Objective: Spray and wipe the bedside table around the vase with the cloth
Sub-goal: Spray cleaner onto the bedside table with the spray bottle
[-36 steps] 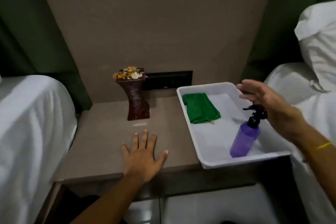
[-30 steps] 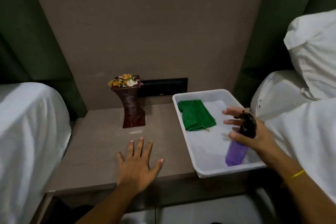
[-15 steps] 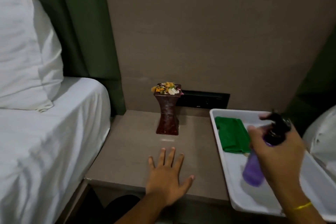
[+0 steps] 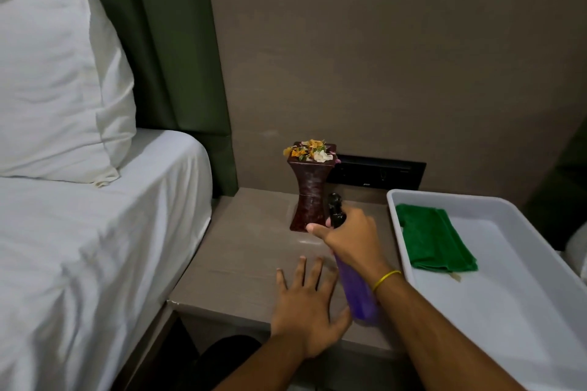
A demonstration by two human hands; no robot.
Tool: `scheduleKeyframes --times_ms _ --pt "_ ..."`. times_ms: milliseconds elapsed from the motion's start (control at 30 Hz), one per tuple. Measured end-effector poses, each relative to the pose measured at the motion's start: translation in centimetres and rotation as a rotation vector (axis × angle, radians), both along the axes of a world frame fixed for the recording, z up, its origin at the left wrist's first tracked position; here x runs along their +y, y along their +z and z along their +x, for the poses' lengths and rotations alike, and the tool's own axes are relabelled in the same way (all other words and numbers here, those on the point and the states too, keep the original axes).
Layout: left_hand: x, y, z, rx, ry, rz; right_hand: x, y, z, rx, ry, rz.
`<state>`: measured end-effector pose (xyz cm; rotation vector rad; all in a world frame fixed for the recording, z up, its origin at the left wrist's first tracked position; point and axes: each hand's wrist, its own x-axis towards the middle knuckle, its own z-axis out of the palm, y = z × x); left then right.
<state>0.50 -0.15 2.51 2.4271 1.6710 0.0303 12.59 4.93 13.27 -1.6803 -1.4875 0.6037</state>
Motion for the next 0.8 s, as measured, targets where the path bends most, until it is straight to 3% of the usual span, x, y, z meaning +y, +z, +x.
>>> scheduleKeyframes --times_ms 333,800 --pt "-0.1 0.5 0.0 0.0 -0.004 -0.023 0.9 0.7 -0.1 -0.001 0.042 0.08" --pt "0.6 -0.5 0.1 -0.014 0.01 0.056 -0.3 1.7 1.2 -0.007 0.06 0.015"
